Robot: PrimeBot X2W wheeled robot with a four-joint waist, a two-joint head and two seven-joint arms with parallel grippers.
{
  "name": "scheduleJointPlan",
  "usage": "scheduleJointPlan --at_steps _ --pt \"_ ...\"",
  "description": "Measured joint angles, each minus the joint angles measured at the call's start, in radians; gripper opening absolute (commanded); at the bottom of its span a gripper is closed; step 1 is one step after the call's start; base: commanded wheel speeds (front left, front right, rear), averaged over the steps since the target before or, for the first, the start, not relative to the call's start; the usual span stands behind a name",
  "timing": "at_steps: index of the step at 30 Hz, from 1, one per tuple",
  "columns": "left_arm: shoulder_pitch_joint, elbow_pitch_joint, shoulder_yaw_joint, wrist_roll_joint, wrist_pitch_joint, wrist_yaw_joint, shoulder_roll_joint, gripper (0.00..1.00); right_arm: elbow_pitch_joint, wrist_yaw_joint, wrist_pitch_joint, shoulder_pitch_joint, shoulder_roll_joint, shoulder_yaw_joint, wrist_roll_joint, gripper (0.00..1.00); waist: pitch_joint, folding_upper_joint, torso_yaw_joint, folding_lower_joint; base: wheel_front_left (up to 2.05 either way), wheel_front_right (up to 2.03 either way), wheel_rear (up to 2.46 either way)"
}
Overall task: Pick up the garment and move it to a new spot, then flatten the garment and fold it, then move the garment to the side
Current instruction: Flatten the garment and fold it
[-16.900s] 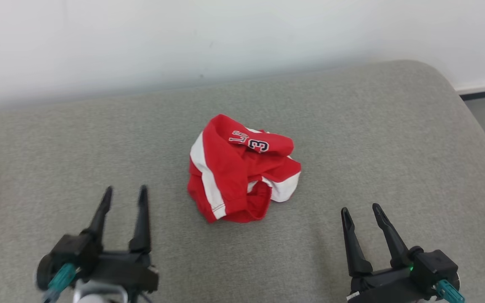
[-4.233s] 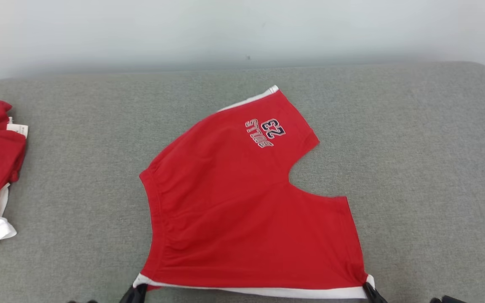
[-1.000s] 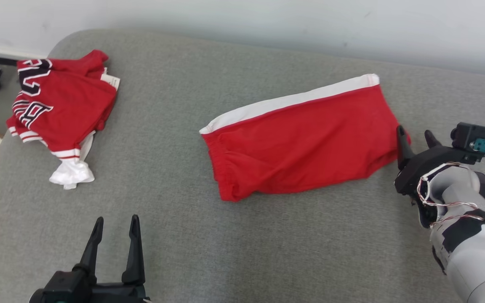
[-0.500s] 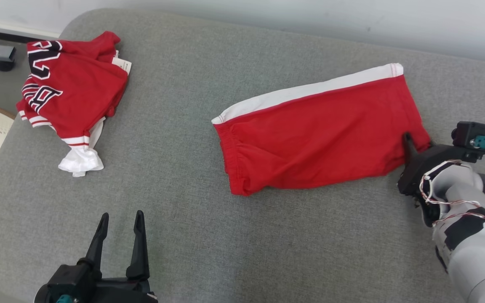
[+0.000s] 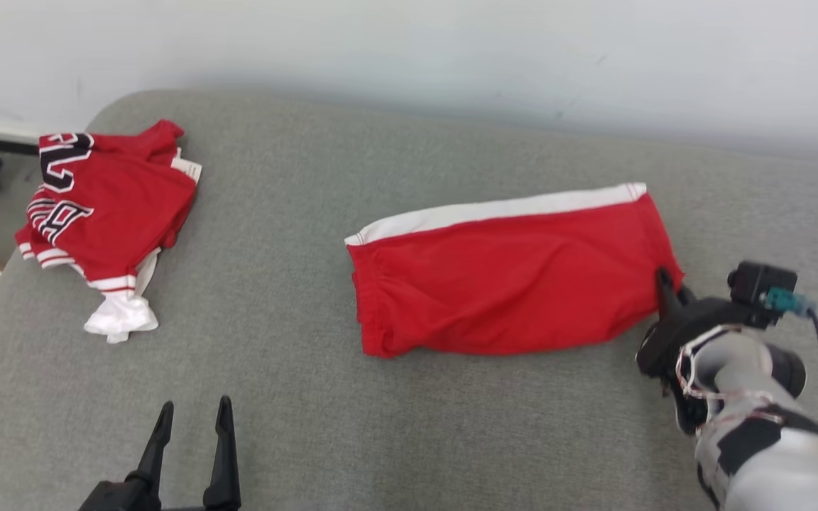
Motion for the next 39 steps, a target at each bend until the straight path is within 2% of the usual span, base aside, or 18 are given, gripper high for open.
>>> scheduleJointPlan --at_steps 12,17,18,19,28,35,39 --pt "0.039 0.014 0.006 0.018 0.000 -0.015 0.000 1.00 -0.243 0.000 0.016 0.308 -0.035 0.052 0.220 0.00 -0.081 0.0000 -0.083 -0.0001 0.00 0.00 0.00" --pt "0.047 0.013 0.012 0.017 0.000 -0.017 0.001 1.00 -0.311 0.000 0.029 0.392 -0.046 0.079 0.249 0.00 -0.089 0.0000 -0.103 -0.0002 0.00 0.00 0.00" --pt "0.048 0.016 0.010 0.017 0.000 -0.017 0.000 1.00 -0.316 0.000 0.032 0.399 -0.048 0.082 0.249 0.86 -0.089 0.0000 -0.108 -0.0001 0.00 0.00 0.00" --pt "0.048 0.017 0.009 0.017 0.000 -0.017 0.000 1.00 -0.318 0.000 0.031 0.403 -0.048 0.085 0.248 1.00 -0.089 0.0002 -0.112 0.0000 0.00 0.00 0.00" --pt "0.051 0.015 0.017 0.018 0.000 -0.018 0.000 1.00 -0.342 0.000 -0.030 0.414 -0.056 0.061 0.236 1.00 -0.112 0.0001 -0.121 -0.0001 0.00 0.00 0.00" --pt "0.072 0.003 0.030 0.014 0.000 -0.009 0.000 1.00 -0.366 0.000 -0.049 0.449 -0.069 0.034 0.154 1.00 -0.125 0.0001 -0.124 -0.0001 0.00 0.00 0.00" --pt "0.079 -0.001 0.031 0.065 0.000 0.000 0.000 1.00 -0.347 0.000 -0.048 0.417 -0.065 0.031 0.105 1.00 -0.120 0.0001 -0.121 -0.0001 0.00 0.00 0.00"
